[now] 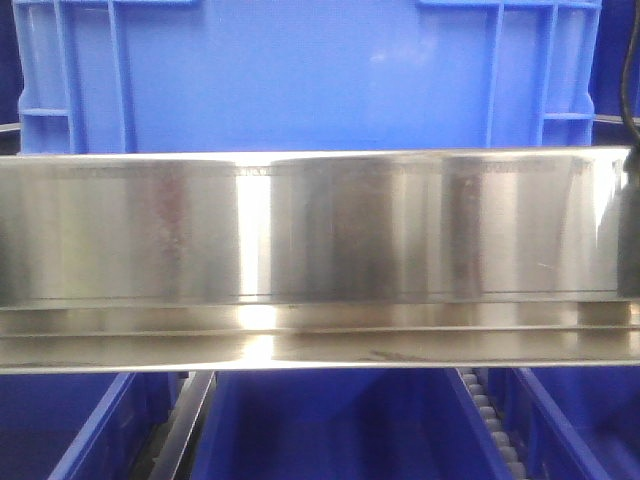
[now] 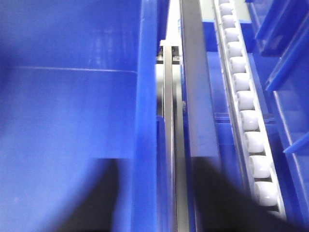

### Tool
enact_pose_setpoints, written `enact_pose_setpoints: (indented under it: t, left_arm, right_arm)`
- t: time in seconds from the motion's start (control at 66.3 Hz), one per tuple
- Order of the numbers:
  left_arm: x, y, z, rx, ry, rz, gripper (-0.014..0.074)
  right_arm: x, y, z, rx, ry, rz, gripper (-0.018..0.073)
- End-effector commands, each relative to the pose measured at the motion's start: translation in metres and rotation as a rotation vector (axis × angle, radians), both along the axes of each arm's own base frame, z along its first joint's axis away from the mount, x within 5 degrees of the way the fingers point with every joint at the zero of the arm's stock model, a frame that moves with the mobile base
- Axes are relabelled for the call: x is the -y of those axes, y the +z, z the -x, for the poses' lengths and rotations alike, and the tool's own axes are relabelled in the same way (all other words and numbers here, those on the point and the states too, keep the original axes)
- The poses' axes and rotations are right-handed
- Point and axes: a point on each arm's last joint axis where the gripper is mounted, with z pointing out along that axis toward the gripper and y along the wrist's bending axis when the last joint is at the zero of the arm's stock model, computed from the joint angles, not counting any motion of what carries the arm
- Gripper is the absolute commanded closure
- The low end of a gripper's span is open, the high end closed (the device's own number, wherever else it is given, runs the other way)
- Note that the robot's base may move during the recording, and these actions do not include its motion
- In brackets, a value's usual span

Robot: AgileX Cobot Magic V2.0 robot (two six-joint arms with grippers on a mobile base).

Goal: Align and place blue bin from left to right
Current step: 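Lower both grippers so the bin's side walls sit between the fingers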

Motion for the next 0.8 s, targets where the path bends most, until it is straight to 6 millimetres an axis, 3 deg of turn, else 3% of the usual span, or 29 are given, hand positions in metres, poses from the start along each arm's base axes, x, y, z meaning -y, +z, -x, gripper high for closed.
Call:
enact_pose_setpoints:
  t: [0.0, 0.151, 0.468, 0.785]
  left_arm:
    - [0.001, 0.004, 0.002, 0.019, 0.003, 0.008, 0.0707]
    - [0.001, 0.004, 0.002, 0.019, 0.003, 0.008, 0.0707]
    - [0.0, 0.004, 0.002, 0.01, 0.006, 0.006, 0.0707]
    - [0.0, 0.001, 0.002, -0.01, 0.01, 0.0, 0.0707]
  right_arm:
    - [0.002, 0.005, 0.0, 0.029, -0.003, -0.001, 0.0227]
    - [-0.001, 0.003, -0.001, 0.022, 0.009, -0.024, 0.0254]
    - [-0.013, -0.027, -0.019, -0.041, 0.009, 0.011, 0.0254]
    - [-0.017, -0.04, -0.027, -0.061, 0.001, 0.014, 0.0254]
